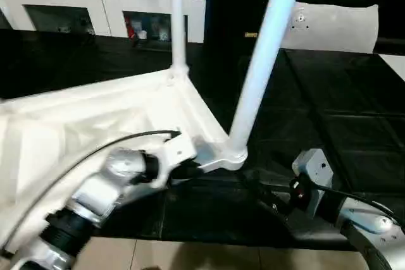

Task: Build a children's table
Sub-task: Rotate leg to tighten

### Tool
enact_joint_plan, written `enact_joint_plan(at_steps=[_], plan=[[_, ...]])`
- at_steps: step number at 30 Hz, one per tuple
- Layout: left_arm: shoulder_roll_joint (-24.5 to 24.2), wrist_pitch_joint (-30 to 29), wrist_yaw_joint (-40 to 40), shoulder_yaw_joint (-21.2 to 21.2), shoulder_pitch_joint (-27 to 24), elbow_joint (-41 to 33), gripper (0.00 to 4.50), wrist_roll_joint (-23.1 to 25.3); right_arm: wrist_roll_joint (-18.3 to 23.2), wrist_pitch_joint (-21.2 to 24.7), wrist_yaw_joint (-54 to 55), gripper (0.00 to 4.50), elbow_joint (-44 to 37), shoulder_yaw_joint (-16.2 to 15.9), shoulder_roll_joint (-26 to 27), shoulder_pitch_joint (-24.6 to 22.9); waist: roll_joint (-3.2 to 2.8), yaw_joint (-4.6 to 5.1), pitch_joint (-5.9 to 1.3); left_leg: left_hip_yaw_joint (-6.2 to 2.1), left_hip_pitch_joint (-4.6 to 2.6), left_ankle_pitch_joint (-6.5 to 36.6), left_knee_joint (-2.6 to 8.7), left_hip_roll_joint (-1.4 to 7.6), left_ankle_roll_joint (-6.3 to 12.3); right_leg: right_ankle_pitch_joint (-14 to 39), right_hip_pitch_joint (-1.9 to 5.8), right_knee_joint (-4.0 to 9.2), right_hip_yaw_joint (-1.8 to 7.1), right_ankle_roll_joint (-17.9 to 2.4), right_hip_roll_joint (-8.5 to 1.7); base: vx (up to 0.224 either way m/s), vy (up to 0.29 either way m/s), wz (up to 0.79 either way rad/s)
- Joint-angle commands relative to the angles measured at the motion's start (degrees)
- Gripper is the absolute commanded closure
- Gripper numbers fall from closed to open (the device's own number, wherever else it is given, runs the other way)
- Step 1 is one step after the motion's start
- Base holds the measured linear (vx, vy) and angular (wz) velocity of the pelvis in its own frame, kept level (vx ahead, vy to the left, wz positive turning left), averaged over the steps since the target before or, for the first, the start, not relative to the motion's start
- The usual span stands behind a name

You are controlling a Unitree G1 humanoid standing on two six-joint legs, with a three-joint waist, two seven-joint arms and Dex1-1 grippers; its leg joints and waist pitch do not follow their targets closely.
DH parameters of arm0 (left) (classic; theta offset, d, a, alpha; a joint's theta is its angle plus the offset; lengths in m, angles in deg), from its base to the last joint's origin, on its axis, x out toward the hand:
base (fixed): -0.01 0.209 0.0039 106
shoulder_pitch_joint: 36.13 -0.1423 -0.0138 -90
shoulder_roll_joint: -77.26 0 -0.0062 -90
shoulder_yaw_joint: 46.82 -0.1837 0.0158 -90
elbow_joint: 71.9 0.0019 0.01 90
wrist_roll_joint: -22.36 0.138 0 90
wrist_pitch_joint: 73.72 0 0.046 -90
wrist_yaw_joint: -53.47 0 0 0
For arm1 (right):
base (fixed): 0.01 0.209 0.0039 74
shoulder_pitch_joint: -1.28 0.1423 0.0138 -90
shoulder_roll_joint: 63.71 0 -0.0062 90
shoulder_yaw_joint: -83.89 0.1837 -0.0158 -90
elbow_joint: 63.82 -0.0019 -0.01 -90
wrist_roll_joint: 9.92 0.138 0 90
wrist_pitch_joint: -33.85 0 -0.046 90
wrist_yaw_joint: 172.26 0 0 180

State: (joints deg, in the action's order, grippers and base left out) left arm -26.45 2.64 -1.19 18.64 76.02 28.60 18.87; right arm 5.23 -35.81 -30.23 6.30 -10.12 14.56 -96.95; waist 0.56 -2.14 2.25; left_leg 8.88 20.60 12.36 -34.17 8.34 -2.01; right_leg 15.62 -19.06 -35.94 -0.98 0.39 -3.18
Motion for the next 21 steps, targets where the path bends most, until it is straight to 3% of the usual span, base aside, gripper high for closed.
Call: enact_joint_plan(at_steps=[1,7,9,13,16,18,21], plan=[[-1.33,3.18,-3.69,-1.21,-0.73,4.47,4.48,1.39,0.04,-0.75,-0.21,0.00,0.17,0.81,-0.20,0.83,-0.03,-0.17,-1.51,-1.83,-0.53,12.10,5.14,4.83,1.50,8.12,0.02,5.52,2.84,-10.80,-5.41,0.000,0.000,0.00],[-5.37,9.26,-12.29,0.54,-0.93,6.12,4.48,-1.97,-0.03,-1.22,0.00,0.00,0.37,0.89,0.03,1.23,-0.11,-0.08,-1.86,-1.71,-0.41,8.52,4.91,4.87,2.60,-1.34,0.39,4.47,2.67,-12.60,-5.42,0.000,0.000,0.00],[-6.94,8.86,-13.84,0.76,-1.50,5.83,4.48,-2.50,0.10,-1.25,0.02,0.00,0.43,0.92,-0.05,1.24,-0.18,-0.07,-2.01,-1.60,-0.46,7.70,4.80,4.93,2.88,-3.14,0.45,4.24,2.62,-13.04,-5.37,0.000,0.000,0.00],[-8.84,5.79,-14.79,2.42,-3.05,4.13,4.48,-3.28,0.09,-1.48,0.03,0.00,0.56,0.81,-0.10,1.00,-0.19,0.02,-2.44,-1.45,-0.26,2.65,4.21,4.87,4.70,-12.06,0.65,3.27,2.35,-14.17,-5.19,0.000,0.000,0.00],[-8.48,2.03,-14.04,5.20,-3.85,1.30,4.48,-6.10,0.07,-1.45,0.06,0.00,0.56,0.74,-0.10,0.96,-0.04,0.09,-2.18,-1.35,-0.20,4.75,4.40,4.90,4.50,-9.45,0.70,3.45,2.32,-14.95,-5.32,0.000,0.000,0.00],[-6.84,0.31,-12.97,7.69,-4.27,-0.84,4.06,-9.67,0.02,-1.41,0.00,0.00,0.60,0.60,-0.08,1.05,0.06,0.28,-2.13,-1.28,-0.20,5.46,4.41,4.91,4.22,-7.73,0.70,3.54,2.36,-15.13,-5.27,0.000,0.000,0.00],[-5.62,-1.96,-11.90,7.88,-4.59,-2.80,3.92,-11.91,0.02,-1.21,-0.20,0.00,0.75,0.48,-0.27,1.25,-0.08,0.09,-2.17,-1.05,-0.47,5.78,4.32,5.04,4.10,-6.52,0.50,3.64,2.47,-15.65,-5.24,0.000,0.000,0.00]])
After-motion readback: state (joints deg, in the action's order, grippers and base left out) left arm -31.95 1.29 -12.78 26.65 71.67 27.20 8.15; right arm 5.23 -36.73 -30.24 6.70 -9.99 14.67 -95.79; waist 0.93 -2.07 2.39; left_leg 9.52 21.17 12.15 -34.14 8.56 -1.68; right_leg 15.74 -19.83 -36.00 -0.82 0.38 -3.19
